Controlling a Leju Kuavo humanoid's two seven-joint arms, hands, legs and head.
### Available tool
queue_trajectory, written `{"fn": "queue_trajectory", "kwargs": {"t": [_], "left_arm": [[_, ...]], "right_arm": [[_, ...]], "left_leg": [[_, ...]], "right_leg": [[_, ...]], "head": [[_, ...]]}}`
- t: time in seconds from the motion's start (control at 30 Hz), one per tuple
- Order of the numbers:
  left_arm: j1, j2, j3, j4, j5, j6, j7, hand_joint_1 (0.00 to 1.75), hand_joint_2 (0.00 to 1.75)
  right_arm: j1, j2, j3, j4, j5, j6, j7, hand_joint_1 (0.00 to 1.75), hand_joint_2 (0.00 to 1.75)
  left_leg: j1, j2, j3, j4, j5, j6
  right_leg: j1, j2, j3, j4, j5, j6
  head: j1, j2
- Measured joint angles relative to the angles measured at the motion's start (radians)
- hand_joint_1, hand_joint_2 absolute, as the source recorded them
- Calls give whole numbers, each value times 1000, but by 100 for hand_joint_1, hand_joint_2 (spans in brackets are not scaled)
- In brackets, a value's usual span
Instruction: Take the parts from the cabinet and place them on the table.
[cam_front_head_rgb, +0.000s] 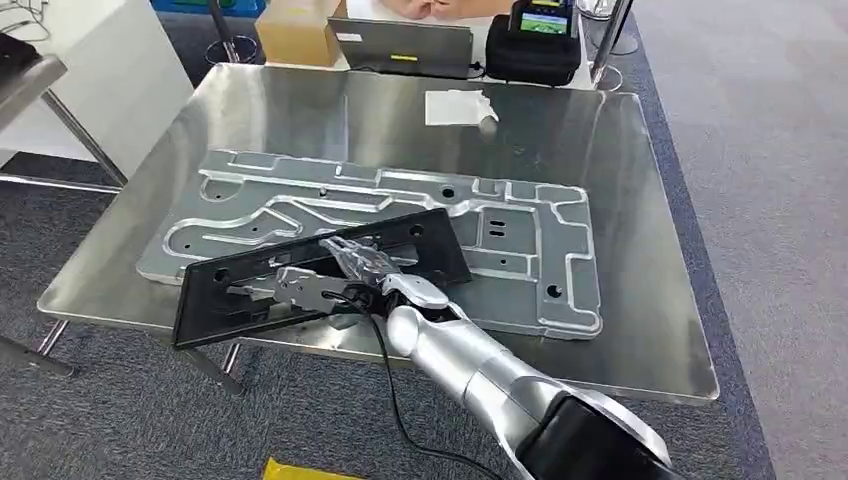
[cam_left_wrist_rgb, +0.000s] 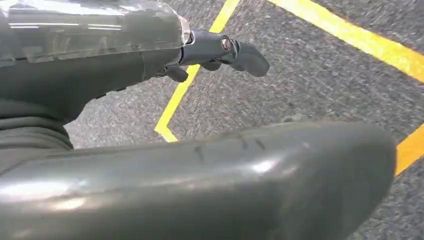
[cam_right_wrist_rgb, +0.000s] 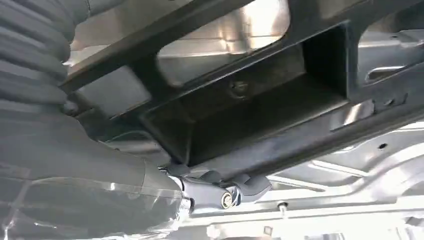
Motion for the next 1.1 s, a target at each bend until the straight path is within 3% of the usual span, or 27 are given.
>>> {"fn": "queue_trajectory", "kwargs": {"t": [0.03,0.07,0.13,0.17,0.2,0.23,0.3,0.33,0.4,0.43,0.5,0.53,0.57,0.63,0.67,0.7,0.73,0.77,0.83,0.87,0.97,1.0,1.03,1.07,1.1], "left_arm": [[0,0,2,0,0,0,-1,0,0],[0,-1,5,0,0,1,-1,0,0],[1,-1,9,0,0,2,-4,0,0],[2,-1,10,0,2,3,-8,0,0],[3,-1,10,0,5,5,-11,0,0],[3,-1,10,0,6,7,-14,0,0],[2,0,12,0,8,11,-17,0,0],[2,0,13,0,8,11,-19,0,0],[2,-2,17,0,15,5,-25,0,0],[3,-2,18,0,16,0,-27,0,0],[5,0,24,0,18,-2,-24,0,0],[5,0,29,0,20,1,-20,0,0],[5,1,33,0,22,7,-18,0,0],[5,2,36,0,29,27,-7,0,0],[5,2,39,0,31,39,-3,0,0],[6,2,42,0,34,50,2,0,0],[6,1,45,0,35,60,6,0,0],[6,1,49,0,35,68,9,0,0],[4,-3,55,0,35,84,11,0,0],[3,-8,58,0,35,89,13,0,0],[3,-13,61,0,38,113,16,0,0],[3,-15,64,0,39,124,15,0,0],[3,-15,66,0,42,130,13,0,0],[4,-17,69,0,46,136,11,0,0],[4,-19,71,0,49,137,10,0,0]], "right_arm": [[-2,1,0,0,0,0,0,0,175],[-5,3,0,0,-1,0,-1,0,175],[-5,4,0,1,-10,-5,-2,0,175],[-5,4,0,3,-15,-11,-1,0,175],[-5,4,0,3,-18,-19,0,0,175],[-7,4,0,3,-18,-24,2,0,175],[-18,4,0,3,-18,-40,13,0,175],[-29,4,0,5,-14,-52,19,0,175],[-59,4,-5,13,2,-82,32,0,175],[-69,3,-11,15,6,-91,39,0,175],[-93,2,-30,20,20,-103,57,0,175],[-108,0,-43,22,26,-111,64,0,175],[-123,-2,-53,24,29,-113,69,0,175],[-144,-8,-75,26,28,-116,72,0,175],[-148,-11,-86,27,26,-116,71,0,175],[-151,-14,-97,27,25,-115,68,0,175],[-156,-14,-107,27,24,-114,63,0,175],[-161,-14,-114,24,24,-111,59,0,175],[-175,-13,-127,9,18,-106,45,0,175],[-181,-12,-132,0,14,-104,40,0,175],[-180,-8,-145,-46,-36,-97,15,0,175],[-177,-8,-145,-83,-74,-102,5,0,175],[-176,-4,-145,-120,-102,-108,4,0,175],[-179,1,-145,-156,-123,-114,4,0,175],[-177,4,-145,-185,-140,-125,5,0,175]], "left_leg": [[1,0,-6,26,-22,-5],[3,0,-30,85,-58,-9],[8,0,-104,249,-132,-19],[10,0,-132,307,-148,-22],[12,0,-135,310,-136,-25],[16,1,-111,262,-101,-27],[21,2,-23,85,-12,-28],[23,3,8,13,-4,-30],[15,-3,7,12,-9,-9],[14,-3,5,13,-9,-4],[15,-3,4,7,-3,12],[16,-2,5,5,0,20],[15,-1,2,5,1,28],[12,-1,0,5,1,32],[9,-1,-1,6,2,34],[7,-2,0,6,1,34],[5,-3,1,6,1,34],[3,-4,2,6,1,34],[-1,-5,5,6,0,33],[-8,-5,2,8,-1,31],[-2,-3,1,5,1,16],[-6,-2,2,4,0,8],[-3,-3,-3,16,-12,5],[-3,-3,-18,56,-46,-1],[1,-2,-45,123,-88,-6]], "right_leg": [[0,0,2,-2,1,-4],[0,-1,2,-2,1,-7],[1,-2,1,-1,0,-8],[1,-3,1,-1,0,-8],[0,-3,1,0,0,-7],[0,-2,2,1,-1,-6],[-3,1,6,8,-7,3],[-4,1,5,13,-11,9],[5,4,-7,18,-8,21],[7,4,-6,15,-7,25],[2,4,-7,16,-10,37],[-1,3,-13,35,-26,41],[-2,2,-38,87,-61,42],[0,2,-115,251,-138,46],[0,2,-150,320,-159,46],[0,2,-163,342,-154,43],[0,2,-154,314,-126,40],[1,2,-123,248,-84,34],[10,2,-28,54,5,12],[15,0,-16,28,-9,8],[19,1,-20,22,-3,10],[12,2,-18,11,2,2],[5,-2,-11,3,8,-1],[3,-2,-11,0,14,-8],[3,-3,-11,1,14,-8]], "head": [[0,0],[-1,0],[0,0],[0,0],[0,0],[0,0],[0,0],[0,0],[0,0],[0,0],[0,0],[0,0],[0,0],[1,0],[0,0],[0,0],[1,0],[0,0],[1,0],[0,0],[0,0],[0,0],[0,0],[-1,0],[-1,0]]}}
